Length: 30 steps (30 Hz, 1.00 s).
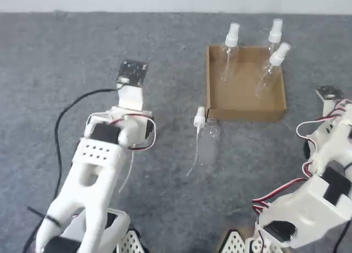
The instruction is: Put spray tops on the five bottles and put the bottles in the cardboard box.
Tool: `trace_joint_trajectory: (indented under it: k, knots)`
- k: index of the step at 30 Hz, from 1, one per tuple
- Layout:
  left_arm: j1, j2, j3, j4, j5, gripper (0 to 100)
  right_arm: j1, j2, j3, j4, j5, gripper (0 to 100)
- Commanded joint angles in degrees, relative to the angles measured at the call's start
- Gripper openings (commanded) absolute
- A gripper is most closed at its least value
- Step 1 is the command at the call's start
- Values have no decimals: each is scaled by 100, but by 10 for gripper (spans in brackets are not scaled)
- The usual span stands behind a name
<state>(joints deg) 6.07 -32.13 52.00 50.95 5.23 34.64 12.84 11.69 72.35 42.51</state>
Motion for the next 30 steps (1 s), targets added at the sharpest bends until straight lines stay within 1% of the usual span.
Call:
trace_joint_trajectory:
  k: [1,5,8,10,19,27,28,30]
  knots:
    - [-44,-527,637,-765,-44,9,-145,-136,-782,576,97,235]
    - [-70,-686,1059,-1073,-62,10,-127,-136,-1125,848,193,235]
    - [-26,-747,1130,-1073,-53,10,-119,-136,-976,857,835,235]
    - [-26,-747,1130,-1073,-53,10,-119,-127,-782,796,1046,235]
    - [-26,-738,1130,-1073,-53,11,127,-66,-185,31,1073,232]
    - [-26,-756,1182,-1090,-53,11,233,-66,132,-75,1081,230]
    - [-26,-756,1182,-1090,-53,11,233,-66,158,-75,1081,226]
    - [-26,-765,1182,-1090,-53,11,233,-66,158,-75,1081,177]
